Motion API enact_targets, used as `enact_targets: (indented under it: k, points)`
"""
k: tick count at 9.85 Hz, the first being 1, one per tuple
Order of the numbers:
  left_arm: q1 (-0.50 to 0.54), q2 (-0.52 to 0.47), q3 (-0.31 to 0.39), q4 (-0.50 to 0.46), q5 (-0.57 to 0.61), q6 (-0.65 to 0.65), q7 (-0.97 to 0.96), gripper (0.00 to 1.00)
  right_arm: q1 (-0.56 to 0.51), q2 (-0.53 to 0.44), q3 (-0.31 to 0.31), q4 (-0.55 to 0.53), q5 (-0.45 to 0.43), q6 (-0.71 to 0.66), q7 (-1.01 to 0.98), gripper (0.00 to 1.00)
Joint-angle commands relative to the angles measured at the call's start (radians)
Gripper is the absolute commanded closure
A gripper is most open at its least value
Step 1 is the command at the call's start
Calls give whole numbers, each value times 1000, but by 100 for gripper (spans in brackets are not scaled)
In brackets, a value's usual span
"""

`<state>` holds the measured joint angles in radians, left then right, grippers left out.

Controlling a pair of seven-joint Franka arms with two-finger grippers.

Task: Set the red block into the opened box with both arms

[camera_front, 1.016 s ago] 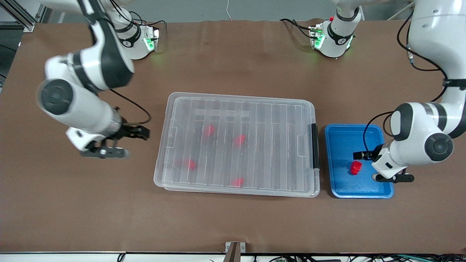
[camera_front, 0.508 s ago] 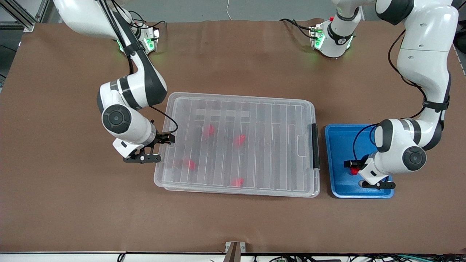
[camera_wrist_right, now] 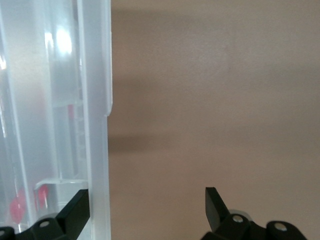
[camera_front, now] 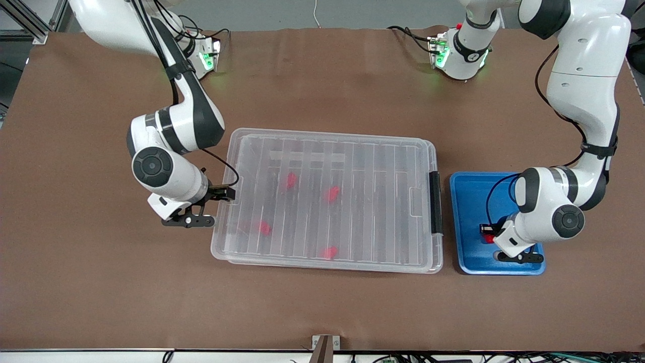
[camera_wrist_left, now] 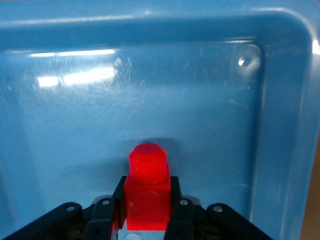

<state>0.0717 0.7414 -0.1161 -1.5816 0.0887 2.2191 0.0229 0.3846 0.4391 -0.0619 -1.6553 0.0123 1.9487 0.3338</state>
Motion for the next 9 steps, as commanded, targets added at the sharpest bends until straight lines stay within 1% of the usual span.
enact_targets:
  k: [1, 2, 4, 6, 7, 9]
  points:
    - [-1, -55, -5, -8, 16, -37, 37, 100, -54, -58, 5, -81, -28, 6, -65, 0]
    - [-4, -104, -8, -11, 16, -71, 32, 100, -88, -71, 5, -87, -28, -4, -111, 0]
    - [-10, -193, -37, -6, 17, -155, 26, 100, -145, -77, 5, -83, -28, -45, -182, 0]
    - [-47, -264, -59, 32, 14, -261, 6, 100, -197, -79, 4, -81, -28, -56, -257, 0]
    - [-70, -289, -71, 43, 14, -312, -33, 100, -225, -79, 2, -81, -28, -63, -297, 0]
    - [-75, -332, -132, 43, 10, -338, -107, 100, -274, -76, 2, -81, -28, -68, -358, 0]
